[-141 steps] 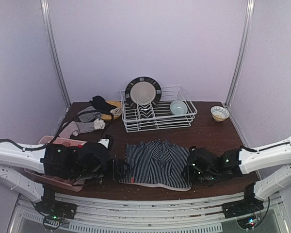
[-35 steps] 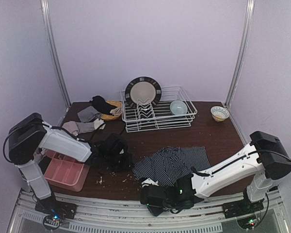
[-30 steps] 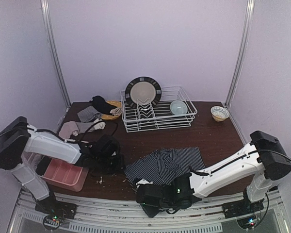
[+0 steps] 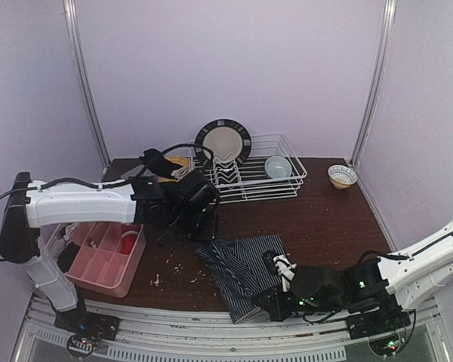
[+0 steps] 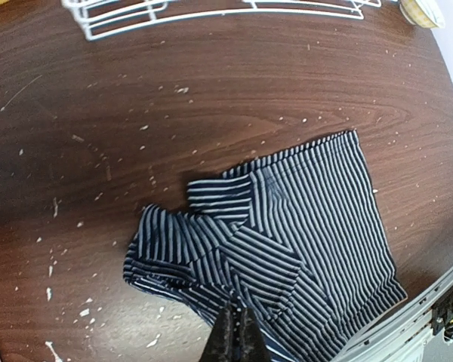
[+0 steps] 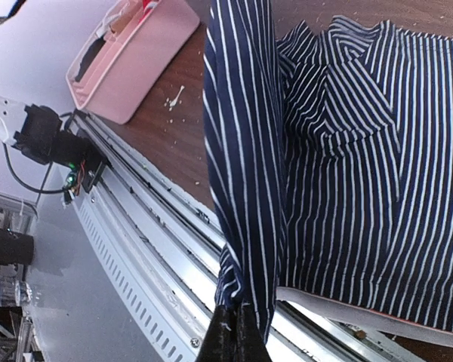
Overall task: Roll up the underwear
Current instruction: Fold the underwear at the center of the board.
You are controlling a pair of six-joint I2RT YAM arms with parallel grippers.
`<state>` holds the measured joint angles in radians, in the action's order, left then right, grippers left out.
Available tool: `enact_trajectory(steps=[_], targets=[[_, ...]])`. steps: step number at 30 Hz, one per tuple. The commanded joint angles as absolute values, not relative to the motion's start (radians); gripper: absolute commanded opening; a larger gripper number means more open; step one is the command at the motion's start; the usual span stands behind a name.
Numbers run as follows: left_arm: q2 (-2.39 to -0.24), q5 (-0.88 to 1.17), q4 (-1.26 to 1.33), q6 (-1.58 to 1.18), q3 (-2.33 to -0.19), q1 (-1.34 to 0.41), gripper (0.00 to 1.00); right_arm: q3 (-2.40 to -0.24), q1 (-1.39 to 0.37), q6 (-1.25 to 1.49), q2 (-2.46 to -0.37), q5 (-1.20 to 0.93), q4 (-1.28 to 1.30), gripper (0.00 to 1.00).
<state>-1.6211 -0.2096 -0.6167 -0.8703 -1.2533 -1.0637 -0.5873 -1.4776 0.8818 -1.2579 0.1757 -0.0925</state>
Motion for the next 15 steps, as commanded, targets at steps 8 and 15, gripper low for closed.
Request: enact_trajectory(steps=[8, 15], targets=[[-1.906, -0.2, -0.687, -0.822, -1.62, -1.093, 0.0, -0.419, -1.445, 1.015, -0.966, 0.389, 0.062, 0.0], [-2.08, -0.204, -0.745, -0.793, -1.871, -1.116, 0.0, -0.4, -1.444, 1.079, -0.817, 0.489, 0.292, 0.0]])
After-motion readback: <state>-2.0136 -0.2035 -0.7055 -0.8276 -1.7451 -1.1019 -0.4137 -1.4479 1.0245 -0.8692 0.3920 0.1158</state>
